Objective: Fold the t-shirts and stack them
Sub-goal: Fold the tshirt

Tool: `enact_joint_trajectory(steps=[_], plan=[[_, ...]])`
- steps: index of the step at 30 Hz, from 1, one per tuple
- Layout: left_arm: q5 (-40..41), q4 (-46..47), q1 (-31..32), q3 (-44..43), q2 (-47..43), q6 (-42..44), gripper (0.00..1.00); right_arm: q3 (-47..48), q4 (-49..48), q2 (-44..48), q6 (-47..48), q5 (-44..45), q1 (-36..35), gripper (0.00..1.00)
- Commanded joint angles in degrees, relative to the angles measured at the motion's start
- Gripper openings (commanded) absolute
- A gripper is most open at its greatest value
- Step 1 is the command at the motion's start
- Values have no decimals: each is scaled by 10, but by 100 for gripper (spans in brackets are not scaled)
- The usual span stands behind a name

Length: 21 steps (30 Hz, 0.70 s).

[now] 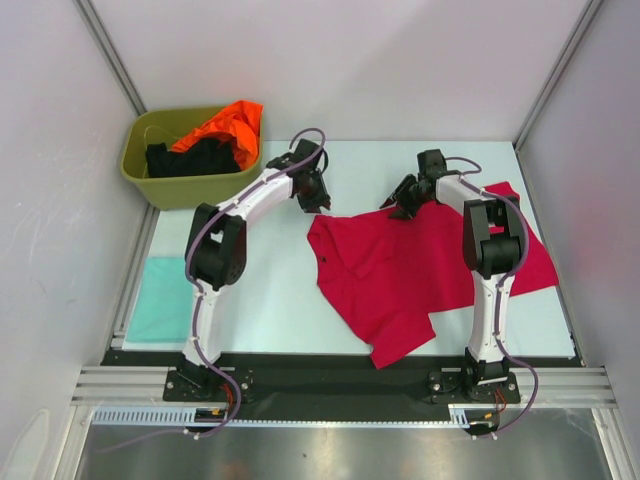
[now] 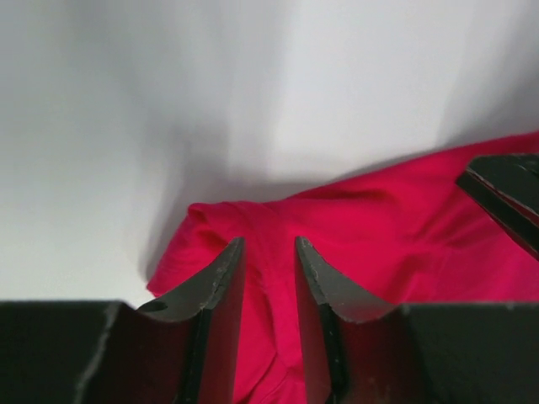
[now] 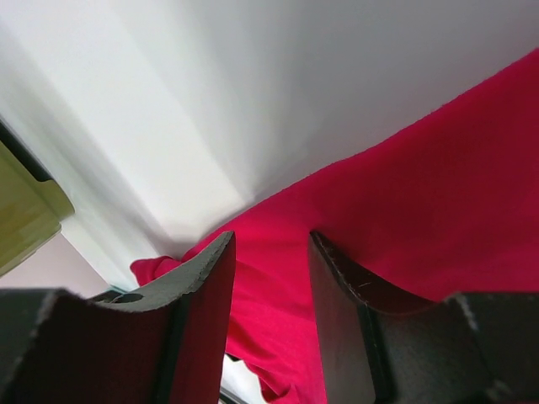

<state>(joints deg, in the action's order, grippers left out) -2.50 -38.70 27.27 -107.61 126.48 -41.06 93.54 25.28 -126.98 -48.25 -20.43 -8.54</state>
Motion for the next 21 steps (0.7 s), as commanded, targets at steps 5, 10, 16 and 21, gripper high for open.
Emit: enact_joint_trajectory(steps=[5, 10, 16, 21], plan=[[61, -40, 12, -37, 12, -26, 36, 17, 30, 2, 3, 28, 4, 45], [67, -45, 14, -53, 33, -20, 36, 18, 31, 2, 3, 26, 4, 45], [59, -45, 14, -59, 40, -17, 33, 21, 31, 3, 4, 27, 4, 45], [54, -41, 14, -67, 48, -10, 22, 20, 31, 4, 5, 29, 2, 45]])
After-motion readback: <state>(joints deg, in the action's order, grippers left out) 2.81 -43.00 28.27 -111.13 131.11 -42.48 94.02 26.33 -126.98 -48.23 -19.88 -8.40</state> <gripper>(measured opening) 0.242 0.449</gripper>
